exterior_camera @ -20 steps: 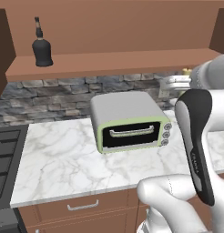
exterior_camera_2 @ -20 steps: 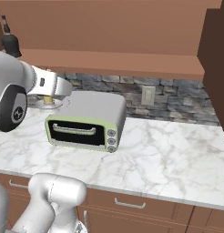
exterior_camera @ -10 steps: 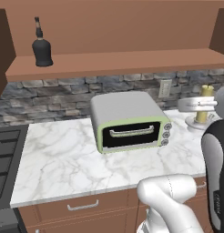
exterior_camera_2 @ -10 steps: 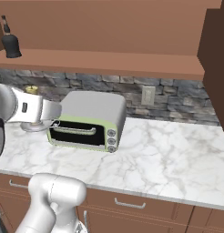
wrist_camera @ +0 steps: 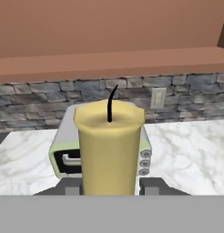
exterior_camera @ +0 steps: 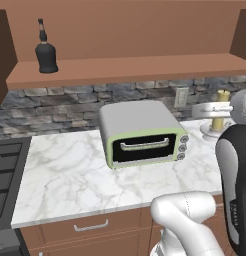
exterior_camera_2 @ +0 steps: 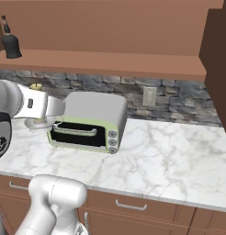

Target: Get the candle and the liquor from the cabinet and move them to the dining counter.

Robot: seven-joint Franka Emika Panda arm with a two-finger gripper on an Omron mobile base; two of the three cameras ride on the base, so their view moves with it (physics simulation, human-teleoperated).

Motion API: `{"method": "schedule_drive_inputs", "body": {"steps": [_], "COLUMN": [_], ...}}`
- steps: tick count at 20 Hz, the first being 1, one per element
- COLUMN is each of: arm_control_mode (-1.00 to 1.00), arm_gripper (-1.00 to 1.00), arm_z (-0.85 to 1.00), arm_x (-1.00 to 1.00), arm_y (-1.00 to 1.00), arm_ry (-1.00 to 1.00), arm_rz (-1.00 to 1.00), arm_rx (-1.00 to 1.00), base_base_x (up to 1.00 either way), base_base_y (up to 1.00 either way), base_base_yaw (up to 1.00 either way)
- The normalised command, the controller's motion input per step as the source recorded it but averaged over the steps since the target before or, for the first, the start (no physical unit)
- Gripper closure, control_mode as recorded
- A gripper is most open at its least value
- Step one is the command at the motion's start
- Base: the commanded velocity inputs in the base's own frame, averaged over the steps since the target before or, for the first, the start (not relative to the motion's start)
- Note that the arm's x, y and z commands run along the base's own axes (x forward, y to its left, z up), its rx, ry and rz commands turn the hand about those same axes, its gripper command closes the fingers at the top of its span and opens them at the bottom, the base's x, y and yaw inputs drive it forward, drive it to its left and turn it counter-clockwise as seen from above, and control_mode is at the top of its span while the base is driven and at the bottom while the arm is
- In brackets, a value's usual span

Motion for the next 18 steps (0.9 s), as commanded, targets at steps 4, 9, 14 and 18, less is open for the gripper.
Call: {"method": "schedule_drive_inputs", "body": {"steps": [4,9,14,18], "arm_control_mode": [-1.0,-1.0,-1.0,-1.0], "arm_gripper": [1.0,1.0,1.0,1.0], "arm_z": [0.0,0.0,0.0,0.0], "arm_x": [0.35,0.05,0.0,0.0], "arm_y": [0.0,0.0,0.0,0.0], "arm_ry": [0.0,0.0,0.0,0.0], "arm_rz": [0.0,0.0,0.0,0.0], "arm_rx": [0.0,0.0,0.0,0.0], "base_base_x": [0.0,0.0,0.0,0.0], "base_base_y": [0.0,0.0,0.0,0.0], "base_base_yaw": [0.0,0.0,0.0,0.0]}}
